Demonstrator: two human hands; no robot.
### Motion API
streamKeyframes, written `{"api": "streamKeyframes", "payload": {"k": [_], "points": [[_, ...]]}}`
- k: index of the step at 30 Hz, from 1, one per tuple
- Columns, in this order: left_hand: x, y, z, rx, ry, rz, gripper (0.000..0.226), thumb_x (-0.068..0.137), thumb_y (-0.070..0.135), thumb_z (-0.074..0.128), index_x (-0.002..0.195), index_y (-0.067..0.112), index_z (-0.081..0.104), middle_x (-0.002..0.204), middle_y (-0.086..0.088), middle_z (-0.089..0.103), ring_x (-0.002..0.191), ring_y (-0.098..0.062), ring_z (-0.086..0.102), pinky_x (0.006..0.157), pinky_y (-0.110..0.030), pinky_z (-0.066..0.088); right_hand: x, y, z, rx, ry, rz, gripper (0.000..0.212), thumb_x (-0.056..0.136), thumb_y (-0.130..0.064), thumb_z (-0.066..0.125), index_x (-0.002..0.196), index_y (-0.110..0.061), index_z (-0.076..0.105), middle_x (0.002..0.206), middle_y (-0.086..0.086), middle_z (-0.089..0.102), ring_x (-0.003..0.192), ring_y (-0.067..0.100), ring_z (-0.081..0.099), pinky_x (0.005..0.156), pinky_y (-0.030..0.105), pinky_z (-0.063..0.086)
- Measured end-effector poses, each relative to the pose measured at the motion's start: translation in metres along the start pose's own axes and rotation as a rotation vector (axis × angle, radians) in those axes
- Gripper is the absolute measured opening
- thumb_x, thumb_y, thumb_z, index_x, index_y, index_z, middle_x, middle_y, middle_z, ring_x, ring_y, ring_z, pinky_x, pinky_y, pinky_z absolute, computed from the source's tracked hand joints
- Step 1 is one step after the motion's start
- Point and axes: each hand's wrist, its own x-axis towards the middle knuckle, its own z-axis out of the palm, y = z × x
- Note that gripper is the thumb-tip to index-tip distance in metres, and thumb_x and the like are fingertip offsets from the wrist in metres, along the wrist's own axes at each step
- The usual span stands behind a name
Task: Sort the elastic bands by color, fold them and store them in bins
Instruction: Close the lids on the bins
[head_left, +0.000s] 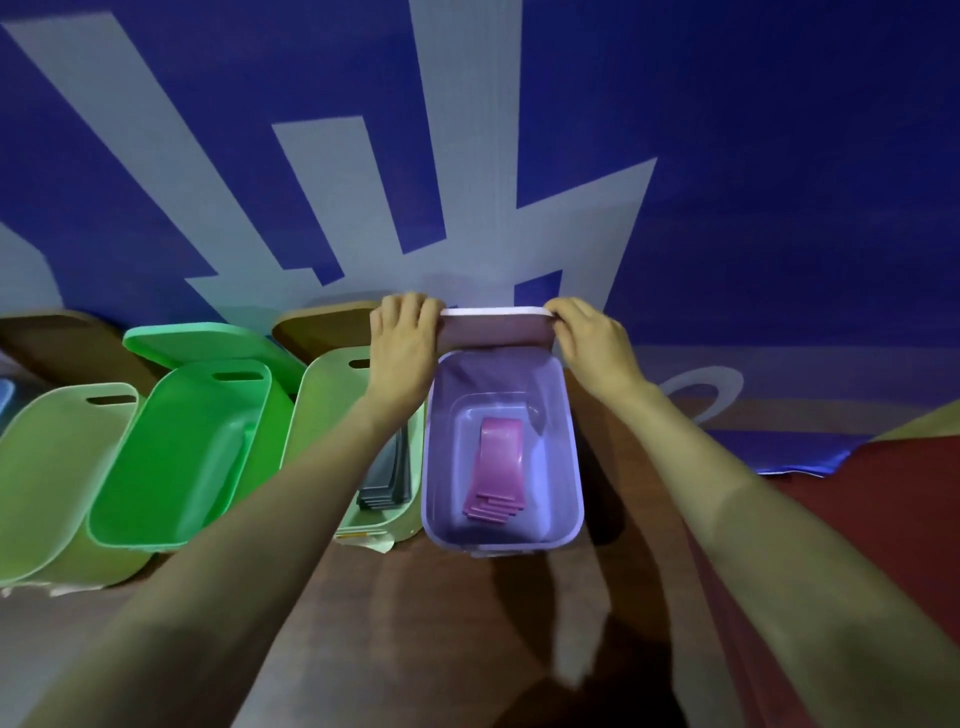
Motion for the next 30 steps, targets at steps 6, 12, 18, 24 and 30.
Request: {"api": "streamKeyframes", "payload": {"k": [6,12,18,24,30], "points": [[-0.050,0.015,-0.009,-0.182,0.074,0.049,0.005,0.087,0.010,0.054,0.090,0.008,0.056,0.088,-0.013,0.060,0.082,-0.026,0.049,0.072,-0.031,0.030,-0.056,-0.008,-0.007,0.080,0.214,-0.080,0.029,0.087,-0.009,0.043,0.104,-0.008,0.067,0.106,0.007,0.064,0.095,0.019,0.058,0.078,0.028,0.048],[-0.106,0.024,-0.025,-0.408,-0.072,-0.078,0.026,0.092,0.020,0.038,0.100,0.006,0.057,0.105,-0.013,0.058,0.095,-0.027,0.051,0.080,-0.029,0.037,-0.102,-0.027,-0.010,0.202,0.188,0.027,0.036,0.082,0.009,0.056,0.116,-0.003,0.060,0.121,0.014,0.054,0.109,0.014,0.045,0.092,0.023,0.039],[-0.126,0.033,-0.033,-0.472,-0.095,-0.150,0.037,0.092,0.027,0.030,0.107,0.006,0.057,0.113,-0.010,0.058,0.102,-0.020,0.047,0.083,-0.032,0.040,-0.119,-0.017,0.007,0.182,-0.247,0.588,0.023,0.095,-0.022,0.049,0.096,-0.001,0.058,0.101,0.023,0.063,0.095,0.038,0.058,0.068,0.031,0.035],[-0.131,0.044,-0.028,-0.534,-0.125,-0.148,0.035,0.092,0.023,0.031,0.109,0.006,0.057,0.119,-0.009,0.059,0.112,-0.023,0.051,0.096,-0.024,0.035,-0.125,-0.013,0.015,0.221,-0.075,0.617,0.016,0.093,-0.016,0.050,0.085,-0.003,0.053,0.091,0.021,0.061,0.083,0.037,0.056,0.064,0.032,0.033],[-0.123,0.057,-0.023,-0.598,-0.084,-0.175,0.025,0.092,0.015,0.037,0.105,0.007,0.057,0.118,-0.008,0.059,0.112,-0.020,0.050,0.098,-0.020,0.034,-0.112,0.001,0.014,0.203,-0.006,0.579,0.021,0.094,-0.014,0.048,0.092,0.006,0.054,0.098,0.025,0.058,0.089,0.040,0.055,0.068,0.042,0.041]]}}
